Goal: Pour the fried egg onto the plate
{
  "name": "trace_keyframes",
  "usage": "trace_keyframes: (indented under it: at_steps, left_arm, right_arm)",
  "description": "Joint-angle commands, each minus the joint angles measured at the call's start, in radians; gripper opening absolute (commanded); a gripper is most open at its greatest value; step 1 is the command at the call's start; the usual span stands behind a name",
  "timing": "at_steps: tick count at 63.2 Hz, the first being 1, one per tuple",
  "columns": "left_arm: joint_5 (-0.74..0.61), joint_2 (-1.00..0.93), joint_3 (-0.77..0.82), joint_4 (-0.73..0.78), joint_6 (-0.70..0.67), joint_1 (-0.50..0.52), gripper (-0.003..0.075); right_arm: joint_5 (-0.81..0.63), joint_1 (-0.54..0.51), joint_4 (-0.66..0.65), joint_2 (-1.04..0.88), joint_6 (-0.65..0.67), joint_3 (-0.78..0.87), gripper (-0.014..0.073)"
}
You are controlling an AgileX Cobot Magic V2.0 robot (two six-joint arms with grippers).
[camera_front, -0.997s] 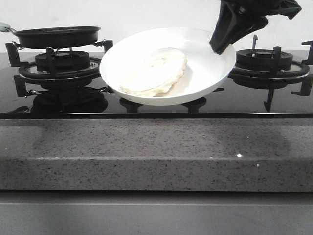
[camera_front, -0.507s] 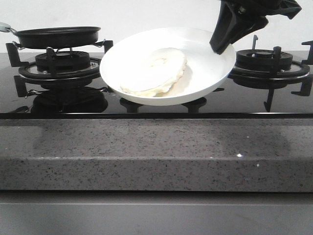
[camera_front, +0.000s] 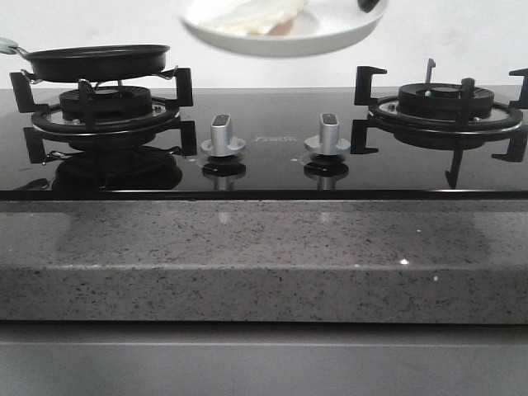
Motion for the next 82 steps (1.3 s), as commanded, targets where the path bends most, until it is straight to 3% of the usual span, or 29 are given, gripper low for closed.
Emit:
trace_keyframes:
  at_steps: [1, 18, 47, 51, 65, 82]
  left_arm:
    - [-0.071, -0.002, -0.026, -0.005, -0.013, -0.007, 0.0459]
    - [-0.078, -0.002, -0.026, -0.006, -0.013, -0.007, 0.0459]
    - [-0.078, -0.002, -0.026, -0.012, -0.013, -0.007, 0.0459]
    - [-0.078, -0.002, -0.026, -0.012, -0.013, -0.007, 0.0459]
    - [-0.078, -0.002, -0.026, -0.012, -0.013, -0.007, 0.0459]
    - [-0.070, -0.002, -0.026, -0.031, -0.013, -0.007, 0.0459]
  right_arm:
    - [-0.012, -0.041, 0.094, 0.014, 0.017, -0.091, -0.0117]
    - [0.038, -0.064, 0.184, 0.178, 0.017, -0.213, -0.0116]
    - [0.038, -0.064, 0.172, 0.308, 0.018, -0.219, -0.0101]
    - [0.043, -0.064, 0.167, 0.309, 0.018, -0.219, -0.0064]
    - [0.045, -0.064, 0.157, 0.309, 0.016, -0.219, 0.0250]
    - [0.020, -0.064, 0.137, 0.249, -0.047, -0.220, 0.0272]
